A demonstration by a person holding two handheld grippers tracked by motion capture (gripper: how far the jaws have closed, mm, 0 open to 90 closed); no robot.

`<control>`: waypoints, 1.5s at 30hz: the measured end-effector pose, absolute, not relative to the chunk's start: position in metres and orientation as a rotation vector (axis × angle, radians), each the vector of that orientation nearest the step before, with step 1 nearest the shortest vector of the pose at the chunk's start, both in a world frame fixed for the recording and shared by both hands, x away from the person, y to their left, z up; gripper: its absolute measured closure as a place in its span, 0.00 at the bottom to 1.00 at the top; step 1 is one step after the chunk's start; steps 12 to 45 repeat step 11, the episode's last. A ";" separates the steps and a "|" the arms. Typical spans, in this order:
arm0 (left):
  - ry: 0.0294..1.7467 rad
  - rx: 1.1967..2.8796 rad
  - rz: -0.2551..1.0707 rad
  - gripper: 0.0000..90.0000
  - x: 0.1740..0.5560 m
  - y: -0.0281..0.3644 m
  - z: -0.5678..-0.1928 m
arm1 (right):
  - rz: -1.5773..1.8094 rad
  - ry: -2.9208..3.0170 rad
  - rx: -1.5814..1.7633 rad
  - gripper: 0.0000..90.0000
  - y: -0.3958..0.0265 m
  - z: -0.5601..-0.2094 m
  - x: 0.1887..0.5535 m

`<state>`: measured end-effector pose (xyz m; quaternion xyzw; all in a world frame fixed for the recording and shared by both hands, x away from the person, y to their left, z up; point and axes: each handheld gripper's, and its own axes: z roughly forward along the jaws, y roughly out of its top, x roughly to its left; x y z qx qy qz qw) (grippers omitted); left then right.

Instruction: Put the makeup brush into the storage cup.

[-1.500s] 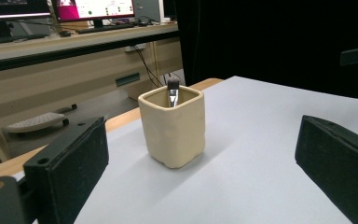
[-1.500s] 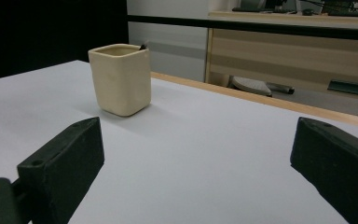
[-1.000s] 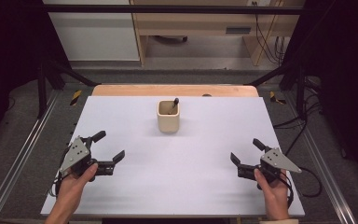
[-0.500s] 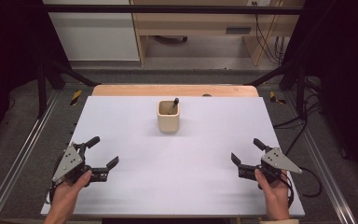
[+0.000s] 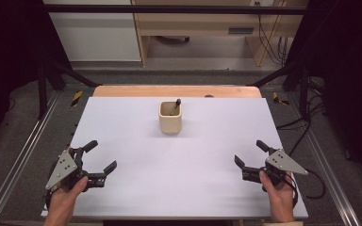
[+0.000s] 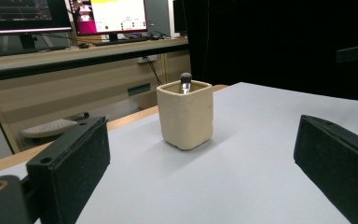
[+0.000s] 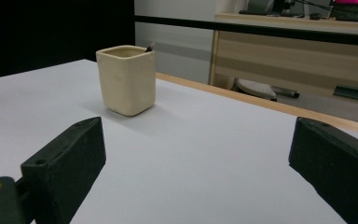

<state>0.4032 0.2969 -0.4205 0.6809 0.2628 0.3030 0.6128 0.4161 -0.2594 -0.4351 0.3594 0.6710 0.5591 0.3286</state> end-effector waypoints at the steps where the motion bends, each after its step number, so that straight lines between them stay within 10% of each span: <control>1: 0.606 1.570 0.699 0.03 0.403 0.297 -0.421 | 1.463 1.756 0.941 0.05 -0.259 -0.435 0.416; 45: 0.624 1.537 0.734 0.04 0.391 0.313 -0.416 | 1.527 1.784 0.935 0.05 -0.256 -0.427 0.413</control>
